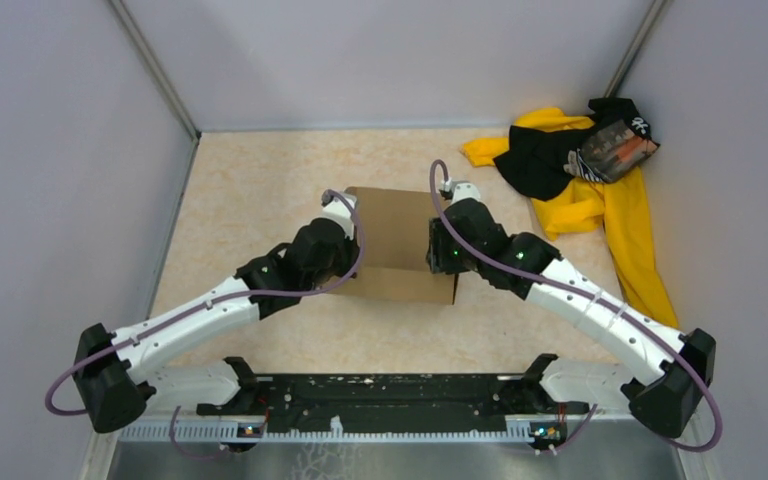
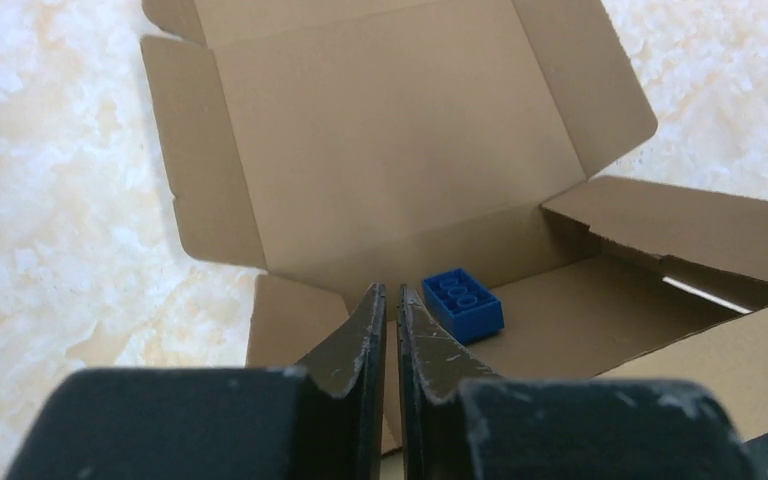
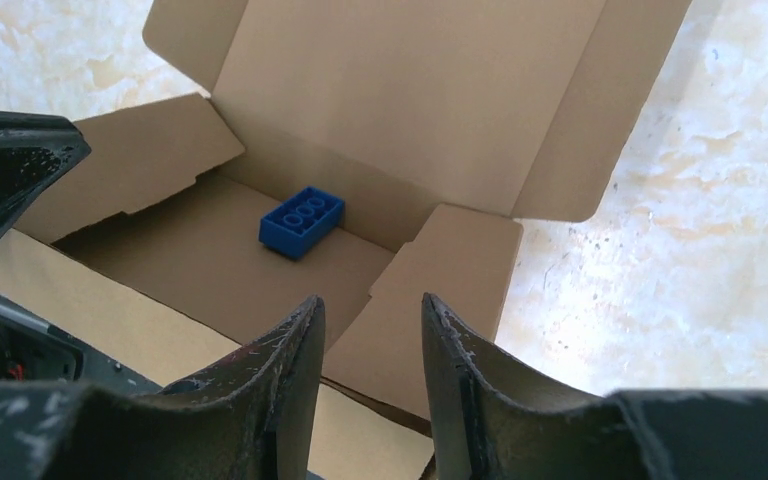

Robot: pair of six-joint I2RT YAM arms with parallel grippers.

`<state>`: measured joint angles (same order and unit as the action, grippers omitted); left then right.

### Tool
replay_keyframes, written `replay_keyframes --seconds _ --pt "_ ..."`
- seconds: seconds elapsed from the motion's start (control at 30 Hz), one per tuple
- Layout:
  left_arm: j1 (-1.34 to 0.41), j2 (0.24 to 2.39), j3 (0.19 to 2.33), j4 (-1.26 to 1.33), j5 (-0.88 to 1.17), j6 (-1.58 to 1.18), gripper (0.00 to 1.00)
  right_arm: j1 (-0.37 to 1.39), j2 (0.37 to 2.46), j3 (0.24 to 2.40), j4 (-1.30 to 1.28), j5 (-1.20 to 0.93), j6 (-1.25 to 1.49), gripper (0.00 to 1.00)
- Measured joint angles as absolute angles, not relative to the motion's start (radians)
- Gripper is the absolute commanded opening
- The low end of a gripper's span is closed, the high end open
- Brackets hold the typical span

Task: Fold the paper box

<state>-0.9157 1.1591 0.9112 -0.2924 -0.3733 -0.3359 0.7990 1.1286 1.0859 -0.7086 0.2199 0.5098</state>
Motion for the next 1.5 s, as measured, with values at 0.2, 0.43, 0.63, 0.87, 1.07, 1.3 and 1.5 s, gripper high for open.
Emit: replay_keyframes --seconds 0.2,0.43,0.63,0.87,1.07,1.3,1.5 --pt "-0.988 1.102 0.841 -0.332 -0.399 -0.402 0.13 0.865 1.073 1.017 -0.711 0.243 0.553 0.41" --pt "-1.188 1.045 0.74 -0.387 -0.483 -0.567 0.12 0.929 0.995 0.896 -0.714 0.262 0.623 0.41" --pt "-1.315 1.017 0.662 -0.489 -0.53 -0.73 0.12 0.942 0.961 0.855 -0.727 0.27 0.658 0.41" --pt "-1.338 0.935 0.664 -0.597 -0.593 -0.8 0.13 0.942 0.958 0.855 -0.725 0.283 0.658 0.41" --pt "-1.34 0.94 0.687 -0.626 -0.618 -0.808 0.14 0.942 0.995 0.859 -0.724 0.285 0.65 0.42" --pt "-1.337 0.938 0.812 -0.71 -0.754 -0.767 0.36 0.943 0.999 0.963 -0.752 0.318 0.577 0.51" --pt "-1.056 0.836 0.852 -0.597 -0.792 -0.492 0.63 0.937 0.989 1.097 -0.762 0.414 0.468 0.65"
